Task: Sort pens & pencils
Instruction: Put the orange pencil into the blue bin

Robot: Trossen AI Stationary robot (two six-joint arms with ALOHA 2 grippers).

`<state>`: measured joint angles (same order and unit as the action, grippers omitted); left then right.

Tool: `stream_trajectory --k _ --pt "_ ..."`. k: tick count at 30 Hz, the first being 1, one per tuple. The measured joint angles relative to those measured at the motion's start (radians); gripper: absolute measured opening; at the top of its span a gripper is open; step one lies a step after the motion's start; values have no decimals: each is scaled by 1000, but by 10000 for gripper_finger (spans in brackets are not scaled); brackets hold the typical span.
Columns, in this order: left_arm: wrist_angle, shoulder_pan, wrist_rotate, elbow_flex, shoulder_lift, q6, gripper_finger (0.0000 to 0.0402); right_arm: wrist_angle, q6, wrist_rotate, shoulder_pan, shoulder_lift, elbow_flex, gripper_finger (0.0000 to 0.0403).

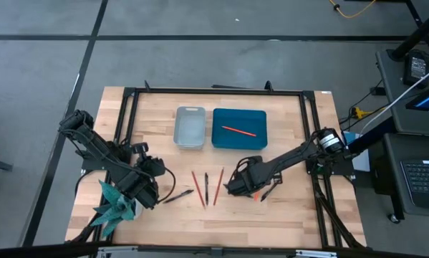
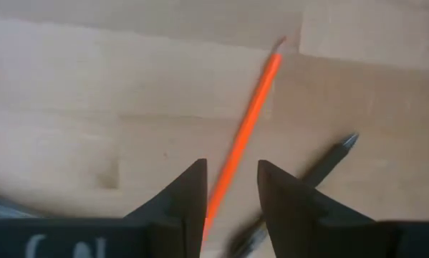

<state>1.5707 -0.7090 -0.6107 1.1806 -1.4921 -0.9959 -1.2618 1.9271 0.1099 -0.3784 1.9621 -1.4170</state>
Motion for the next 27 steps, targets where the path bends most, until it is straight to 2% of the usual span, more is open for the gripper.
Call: stream_trajectory --k 4,9,18,27 --pt "-1 -13 0 -58 1 39 0 17 96 0 0 0 0 125" --pt "0 -43 0 -190 16 48 0 19 183 2 0 0 0 125" --pt "0 -60 -1 -432 165 30 0 -44 264 3 0 0 0 125" --pt "0 -59 -22 -462 277 29 0 -68 267 3 19 0 0 125"
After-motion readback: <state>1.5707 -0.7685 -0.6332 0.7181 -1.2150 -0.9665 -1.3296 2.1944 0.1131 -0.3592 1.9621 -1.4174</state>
